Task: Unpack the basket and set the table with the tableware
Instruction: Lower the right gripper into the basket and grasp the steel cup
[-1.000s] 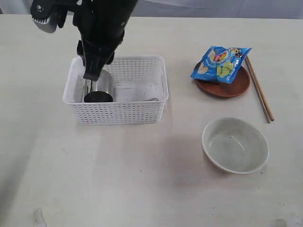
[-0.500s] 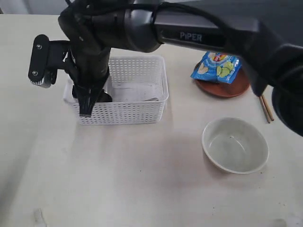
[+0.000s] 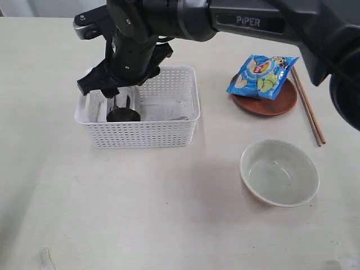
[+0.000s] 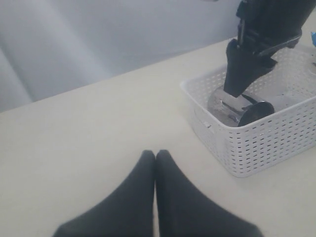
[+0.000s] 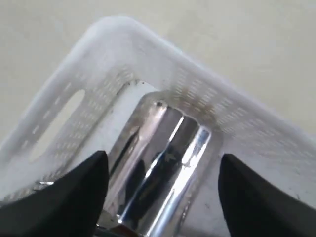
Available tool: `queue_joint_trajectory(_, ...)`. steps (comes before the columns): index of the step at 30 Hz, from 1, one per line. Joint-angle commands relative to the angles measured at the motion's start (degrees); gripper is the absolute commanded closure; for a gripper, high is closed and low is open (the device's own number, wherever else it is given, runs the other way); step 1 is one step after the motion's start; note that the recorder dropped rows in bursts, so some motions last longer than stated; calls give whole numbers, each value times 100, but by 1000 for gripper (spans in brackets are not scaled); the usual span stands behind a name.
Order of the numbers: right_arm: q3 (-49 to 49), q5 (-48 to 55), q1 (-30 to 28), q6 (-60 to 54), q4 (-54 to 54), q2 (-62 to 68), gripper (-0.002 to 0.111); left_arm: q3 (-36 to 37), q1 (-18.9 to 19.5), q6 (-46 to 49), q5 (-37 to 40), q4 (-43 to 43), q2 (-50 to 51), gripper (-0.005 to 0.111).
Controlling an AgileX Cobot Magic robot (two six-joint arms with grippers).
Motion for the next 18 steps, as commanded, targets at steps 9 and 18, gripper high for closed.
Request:
queue_joint_trajectory(9, -10, 128, -5, 644, 148, -76, 66, 16, -33, -25, 5, -33, 1, 107)
queue_joint_trajectory(18, -10, 186, 34, 768, 57, -76, 10, 16, -33, -25, 5, -33, 1, 107)
